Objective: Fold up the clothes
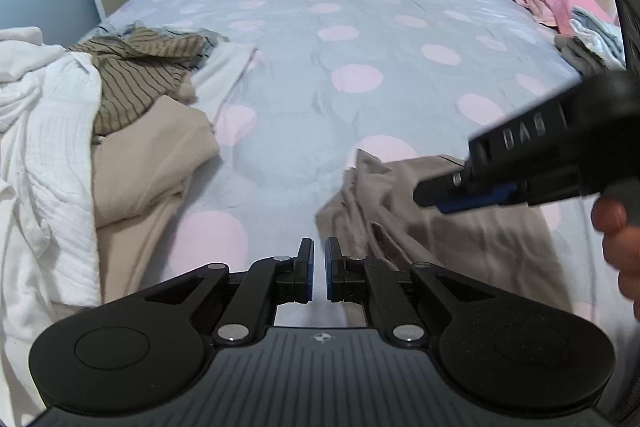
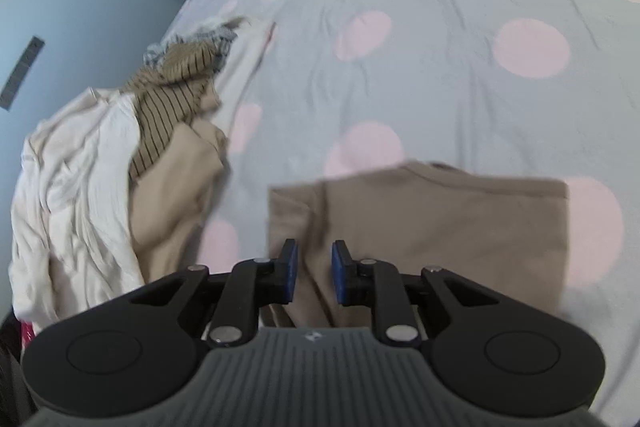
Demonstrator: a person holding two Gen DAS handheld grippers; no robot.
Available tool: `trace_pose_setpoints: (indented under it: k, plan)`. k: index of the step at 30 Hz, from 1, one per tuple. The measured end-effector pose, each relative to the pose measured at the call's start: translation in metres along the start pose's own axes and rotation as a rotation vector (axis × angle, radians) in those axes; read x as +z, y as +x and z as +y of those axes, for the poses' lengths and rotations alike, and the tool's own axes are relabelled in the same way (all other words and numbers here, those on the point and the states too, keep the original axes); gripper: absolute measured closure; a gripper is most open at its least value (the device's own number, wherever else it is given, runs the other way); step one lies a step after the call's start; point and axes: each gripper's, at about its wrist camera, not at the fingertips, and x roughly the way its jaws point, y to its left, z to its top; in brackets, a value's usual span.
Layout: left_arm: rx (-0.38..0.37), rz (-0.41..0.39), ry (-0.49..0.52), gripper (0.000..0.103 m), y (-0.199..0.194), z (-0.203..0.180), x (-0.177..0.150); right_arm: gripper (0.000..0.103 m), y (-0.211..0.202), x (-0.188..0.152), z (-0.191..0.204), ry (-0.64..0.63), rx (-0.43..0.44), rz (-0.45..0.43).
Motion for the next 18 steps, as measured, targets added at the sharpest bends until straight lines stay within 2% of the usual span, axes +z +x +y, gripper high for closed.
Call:
trace_pose_setpoints:
  k: [8,14,18]
  plan:
    - [-0.077,0.043,0.062,0.1,-0.017,-0.022,-0.02,0.081,-0.021,-0.047,-0.017,-0.113,-0.069,0.087]
    - [-0.113,0.094,0.073,0.1,-0.026,-0.033,-0.041,0.081,-0.04,-0.086,-0.033,-0.165,-0.036,0.152]
    - [-0.137,0.13,0.089,0.1,-0.029,-0.041,-0.056,0.081,-0.048,-0.102,-0.041,-0.156,-0.018,0.171]
